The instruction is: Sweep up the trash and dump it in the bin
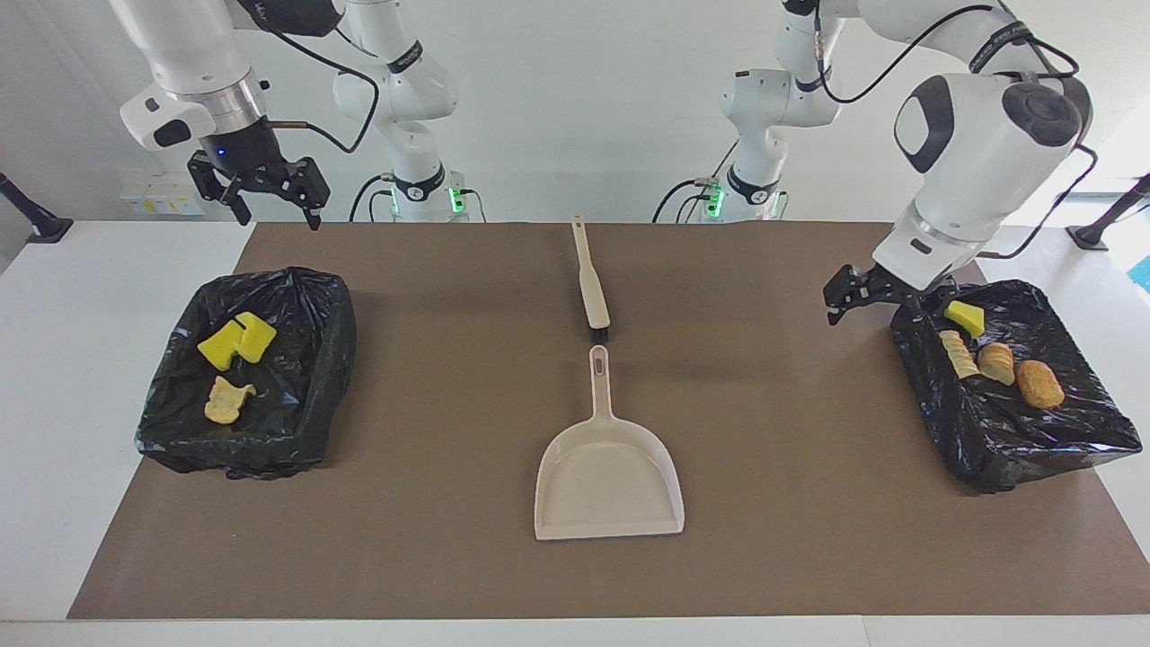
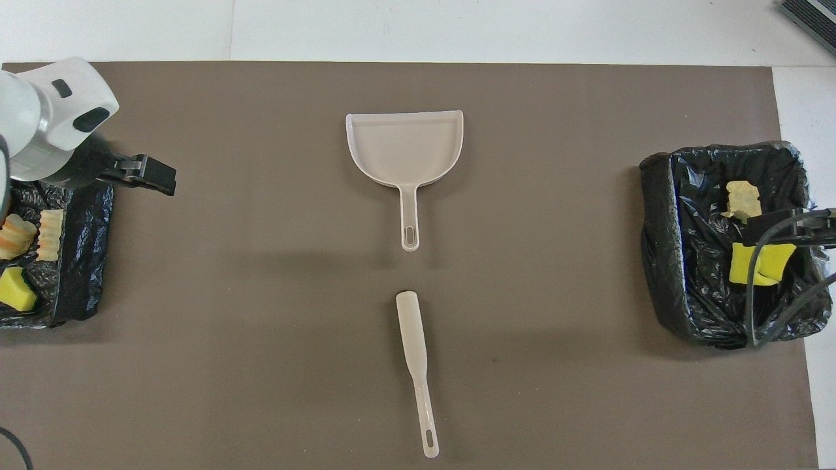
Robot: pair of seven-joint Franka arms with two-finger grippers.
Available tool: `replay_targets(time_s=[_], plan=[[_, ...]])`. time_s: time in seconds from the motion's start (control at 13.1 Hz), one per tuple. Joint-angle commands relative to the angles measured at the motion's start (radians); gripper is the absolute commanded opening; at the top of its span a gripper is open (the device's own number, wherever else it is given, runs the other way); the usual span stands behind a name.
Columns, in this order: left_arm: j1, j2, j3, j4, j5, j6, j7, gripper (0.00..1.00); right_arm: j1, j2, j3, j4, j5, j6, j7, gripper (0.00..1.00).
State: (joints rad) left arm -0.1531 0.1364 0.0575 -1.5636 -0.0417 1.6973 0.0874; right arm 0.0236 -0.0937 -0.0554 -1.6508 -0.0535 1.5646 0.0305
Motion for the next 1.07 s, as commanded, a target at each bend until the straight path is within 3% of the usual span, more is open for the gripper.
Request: replay_targets(time_s=[0.0, 0.3, 0.61, 0.99], plan=[[0.010, -0.150, -0.011, -0.168, 0.067, 0.008, 0.044, 1.00, -0.002, -0.021, 0.000, -0.021, 0.017, -0.006, -0.004, 1.00], [0.040, -0.212, -0.010, -0.193, 0.068, -0.045, 0.075, 1.00, -0.002, -0.021, 0.000, -0.021, 0.017, -0.008, -0.004, 1.00], [0.030, -0.167, -0.010, -0.064, 0.063, -0.116, 0.063, 1.00, -0.002, -0.021, 0.000, -0.021, 0.017, -0.006, -0.004, 1.00], [0.030, -0.149, -0.011, -0.017, 0.051, -0.145, 0.063, 1.00, -0.002, -0.021, 0.000, -0.021, 0.017, -0.008, -0.004, 1.00]])
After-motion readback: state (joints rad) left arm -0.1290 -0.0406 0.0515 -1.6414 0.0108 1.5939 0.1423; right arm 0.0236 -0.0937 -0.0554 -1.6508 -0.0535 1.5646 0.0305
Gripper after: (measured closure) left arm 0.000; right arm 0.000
